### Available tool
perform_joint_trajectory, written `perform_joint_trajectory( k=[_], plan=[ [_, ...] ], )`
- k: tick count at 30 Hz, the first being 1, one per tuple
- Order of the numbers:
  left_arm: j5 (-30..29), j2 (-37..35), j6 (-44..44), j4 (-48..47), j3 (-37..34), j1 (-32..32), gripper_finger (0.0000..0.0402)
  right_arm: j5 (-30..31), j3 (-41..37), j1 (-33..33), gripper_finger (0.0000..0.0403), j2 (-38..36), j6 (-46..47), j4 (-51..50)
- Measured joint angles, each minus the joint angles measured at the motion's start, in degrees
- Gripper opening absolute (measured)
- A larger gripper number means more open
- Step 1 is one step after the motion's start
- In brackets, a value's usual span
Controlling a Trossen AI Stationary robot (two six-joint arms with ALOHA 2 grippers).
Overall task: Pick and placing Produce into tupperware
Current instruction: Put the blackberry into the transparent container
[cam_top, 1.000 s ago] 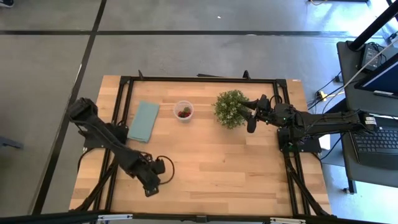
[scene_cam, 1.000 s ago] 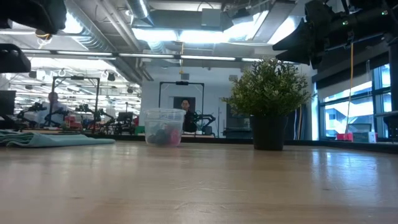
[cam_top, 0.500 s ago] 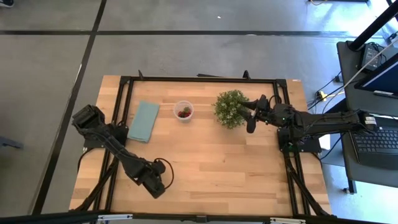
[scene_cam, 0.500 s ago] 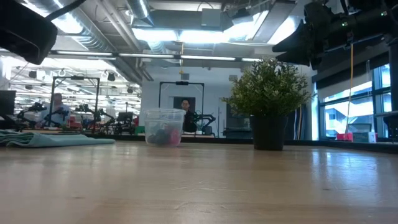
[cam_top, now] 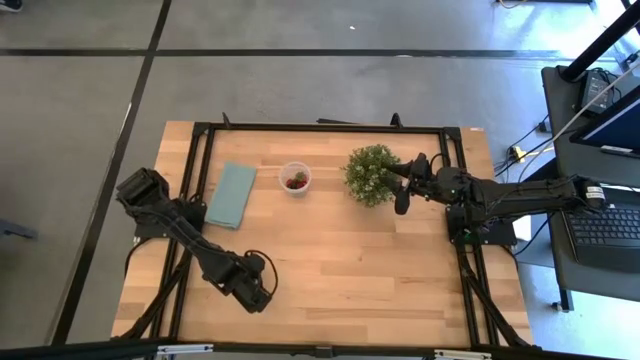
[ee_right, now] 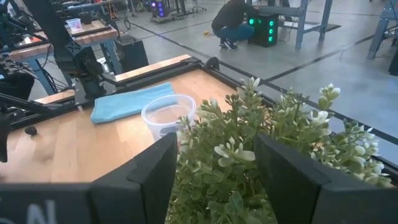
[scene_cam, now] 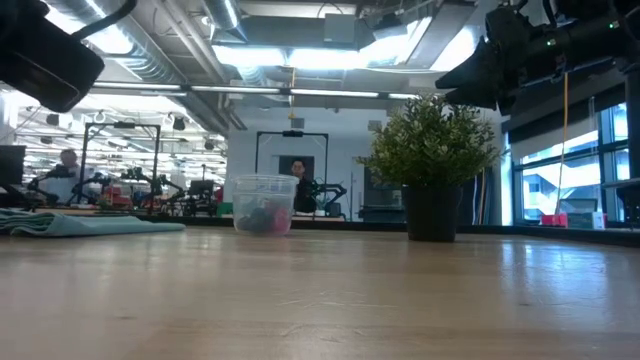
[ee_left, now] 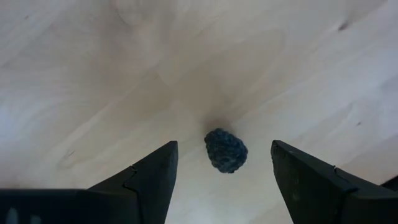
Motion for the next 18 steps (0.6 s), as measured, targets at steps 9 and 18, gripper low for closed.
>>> perform_joint_trajectory(
  k=[9, 18],
  plan=[
    [3.01, 2.80, -0.35, 1.10, -0.02, 0.22, 0.0247, 0.00, 0.00, 0.02, 0.0217, 0.01, -0.02, 0.00],
    [4.71, 5.57, -0.17, 2.83, 0.20, 0.38, 0.0247, 0.00, 0.00, 0.02, 0.0217, -0.01, -0.09, 0.00]
  ],
)
